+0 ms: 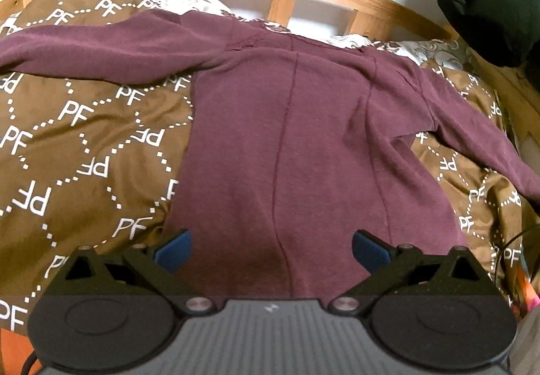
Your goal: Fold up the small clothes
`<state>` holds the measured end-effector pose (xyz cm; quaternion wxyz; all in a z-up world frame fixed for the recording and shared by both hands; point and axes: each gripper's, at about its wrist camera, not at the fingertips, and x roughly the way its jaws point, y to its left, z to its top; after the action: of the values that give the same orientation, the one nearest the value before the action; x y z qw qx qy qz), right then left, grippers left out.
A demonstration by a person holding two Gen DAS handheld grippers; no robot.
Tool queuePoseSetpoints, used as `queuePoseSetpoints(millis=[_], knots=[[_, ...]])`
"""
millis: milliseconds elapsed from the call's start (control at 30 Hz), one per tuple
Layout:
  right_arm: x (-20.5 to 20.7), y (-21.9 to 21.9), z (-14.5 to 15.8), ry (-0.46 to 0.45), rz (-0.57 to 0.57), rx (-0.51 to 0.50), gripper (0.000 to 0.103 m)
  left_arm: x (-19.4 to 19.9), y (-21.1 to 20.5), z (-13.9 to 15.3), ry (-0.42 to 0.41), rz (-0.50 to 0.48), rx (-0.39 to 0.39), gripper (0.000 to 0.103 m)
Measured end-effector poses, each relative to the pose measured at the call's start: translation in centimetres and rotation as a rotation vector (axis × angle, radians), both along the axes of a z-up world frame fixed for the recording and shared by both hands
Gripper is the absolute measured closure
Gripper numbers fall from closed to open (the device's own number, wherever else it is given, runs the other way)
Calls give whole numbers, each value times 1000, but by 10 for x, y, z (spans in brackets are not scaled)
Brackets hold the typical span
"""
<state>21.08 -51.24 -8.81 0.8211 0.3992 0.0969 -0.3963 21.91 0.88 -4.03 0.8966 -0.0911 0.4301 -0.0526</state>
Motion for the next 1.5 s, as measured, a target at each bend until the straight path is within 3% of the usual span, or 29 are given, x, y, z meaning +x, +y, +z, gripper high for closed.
queuePoseSetpoints(millis=[133,233,367,567,667,833,967,1067,1133,1300,1400,1500], knots=[[5,31,22,-7,65,-172,98,-2,7,7,-16,27,-24,1],[13,71,42,-31,176,-385,98,-2,13,11,-22,55,-37,1],[22,142,64,-87,376,-739,99,-3,21,16,-37,94,-61,1],[33,246,64,-186,778,-998,100,-2,38,18,-77,182,-74,1],[34,291,49,-192,1011,-1039,101,-2,47,21,-121,257,-46,1],[14,341,22,-188,1283,-1125,101,-2,60,22,-177,365,-6,1],[-7,370,3,-161,1446,-1191,101,4,66,16,-177,388,-32,1],[-4,389,-10,-116,1574,-1185,99,8,68,9,-193,365,-33,1],[-10,385,-16,-101,1640,-1150,88,13,70,5,-187,362,-53,1],[-28,368,-22,-75,1826,-1084,38,25,69,-5,-156,312,-140,1],[-30,353,-10,-75,1845,-1026,21,31,61,-12,-133,258,-145,1],[-20,333,8,-84,1761,-957,17,34,50,-18,-104,202,-141,1]])
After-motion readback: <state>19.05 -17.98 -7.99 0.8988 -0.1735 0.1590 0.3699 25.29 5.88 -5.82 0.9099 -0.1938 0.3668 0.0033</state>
